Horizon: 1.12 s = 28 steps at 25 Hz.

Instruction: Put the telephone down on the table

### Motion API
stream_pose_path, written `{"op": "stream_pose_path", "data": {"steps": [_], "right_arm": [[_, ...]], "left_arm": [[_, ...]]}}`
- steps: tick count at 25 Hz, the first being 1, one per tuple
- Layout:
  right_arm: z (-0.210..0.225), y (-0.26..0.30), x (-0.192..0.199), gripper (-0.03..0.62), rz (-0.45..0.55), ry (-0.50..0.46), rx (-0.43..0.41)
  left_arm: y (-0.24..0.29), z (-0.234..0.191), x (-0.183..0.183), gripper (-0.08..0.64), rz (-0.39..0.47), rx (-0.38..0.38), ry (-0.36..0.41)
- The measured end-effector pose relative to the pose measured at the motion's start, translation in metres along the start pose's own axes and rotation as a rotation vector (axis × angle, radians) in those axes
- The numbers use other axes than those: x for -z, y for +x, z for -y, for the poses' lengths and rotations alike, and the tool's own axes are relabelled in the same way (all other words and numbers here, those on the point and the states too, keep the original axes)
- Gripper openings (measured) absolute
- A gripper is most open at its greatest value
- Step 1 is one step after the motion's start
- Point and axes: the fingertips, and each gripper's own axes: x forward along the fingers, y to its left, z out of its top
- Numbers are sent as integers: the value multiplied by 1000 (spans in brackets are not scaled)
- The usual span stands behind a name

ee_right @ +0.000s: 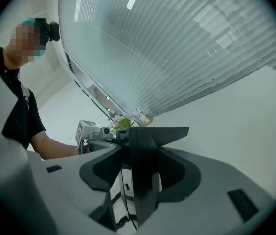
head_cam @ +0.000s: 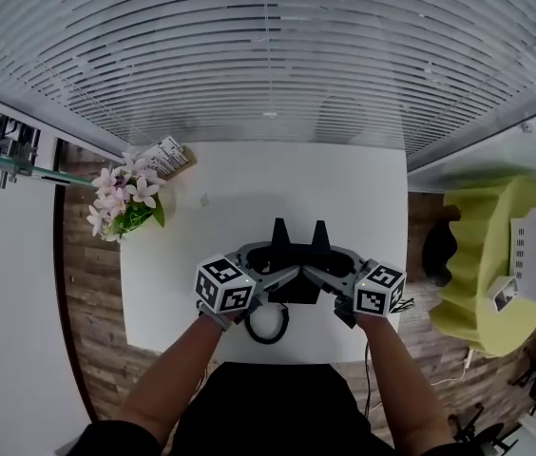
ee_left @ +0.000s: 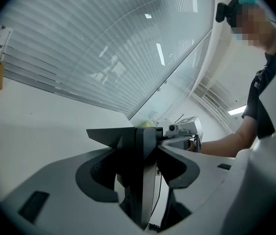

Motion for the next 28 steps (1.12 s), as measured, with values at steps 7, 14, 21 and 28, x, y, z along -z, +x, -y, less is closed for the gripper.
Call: {"op": "stream_pose_path", "data": {"steps": [7, 14, 21, 28], "right_arm": [[21, 11, -1, 229, 2, 46, 0], [33, 17, -2, 229, 3, 90, -1], [45, 24, 0, 229, -19, 141, -11], [51, 29, 1, 229, -25, 175, -11]], "left_arm": [[9, -22, 0, 247, 6, -6, -49], [14, -34, 0, 247, 11, -4, -92], [19, -45, 3, 247, 11, -17, -150], [20, -52, 0, 247, 9, -17, -196]]}}
